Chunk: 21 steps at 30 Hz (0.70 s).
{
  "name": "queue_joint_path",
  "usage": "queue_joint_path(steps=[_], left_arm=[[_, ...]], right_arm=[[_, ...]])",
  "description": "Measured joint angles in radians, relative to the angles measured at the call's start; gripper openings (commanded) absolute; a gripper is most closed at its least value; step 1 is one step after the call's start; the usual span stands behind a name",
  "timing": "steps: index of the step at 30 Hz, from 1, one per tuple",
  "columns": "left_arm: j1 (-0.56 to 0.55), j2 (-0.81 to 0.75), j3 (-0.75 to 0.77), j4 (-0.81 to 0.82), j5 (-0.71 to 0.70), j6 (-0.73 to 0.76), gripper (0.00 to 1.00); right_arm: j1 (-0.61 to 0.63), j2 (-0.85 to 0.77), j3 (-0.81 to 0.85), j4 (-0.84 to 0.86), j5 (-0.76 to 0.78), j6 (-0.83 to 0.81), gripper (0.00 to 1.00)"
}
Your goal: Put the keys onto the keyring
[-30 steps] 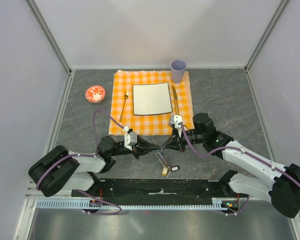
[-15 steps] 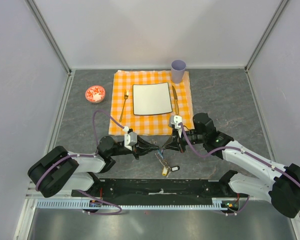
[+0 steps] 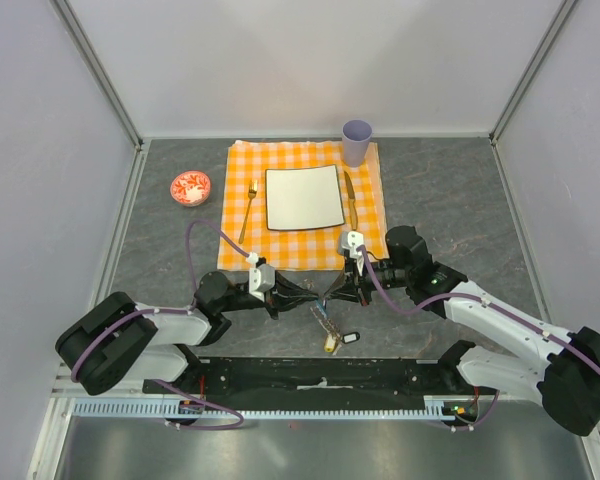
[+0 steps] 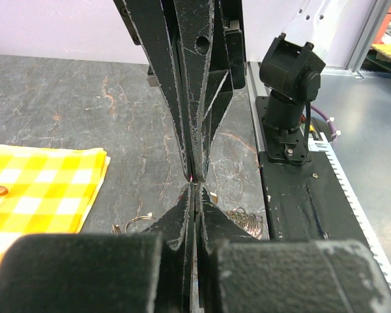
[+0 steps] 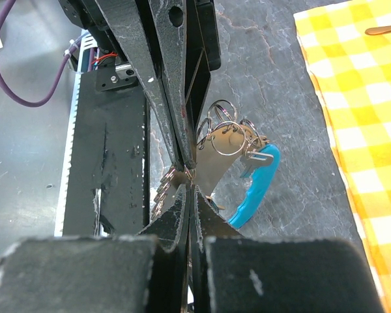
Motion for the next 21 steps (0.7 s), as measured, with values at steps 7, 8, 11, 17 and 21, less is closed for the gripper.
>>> queue_joint_path(steps=[7, 8, 11, 17, 21], left_arm=[[0.003, 0.0, 0.001, 0.0, 0.014, 0.0, 0.02], [0.003, 0.0, 0.001, 0.0, 0.015, 0.0, 0.02], [0.003, 0.0, 0.002, -0.001, 0.018, -0.001, 0.02], [0.004, 0.0, 0.002, 0.0, 0.039, -0.002, 0.02], [0.005, 0.0, 0.006, -0.005, 0.053, -0.005, 0.02]], right_arm=[[0.0, 0.003, 0.0, 0.002, -0.016, 0.0, 0.0], [0.0, 0.003, 0.0, 0.002, -0.016, -0.002, 0.0], [0.0, 0.003, 0.0, 0.002, -0.024, -0.008, 0.0], [0.0, 0.003, 0.0, 0.002, -0.05, -0.018, 0.0], [-0.002, 0.004, 0.0, 0.002, -0.068, -0.02, 0.0]])
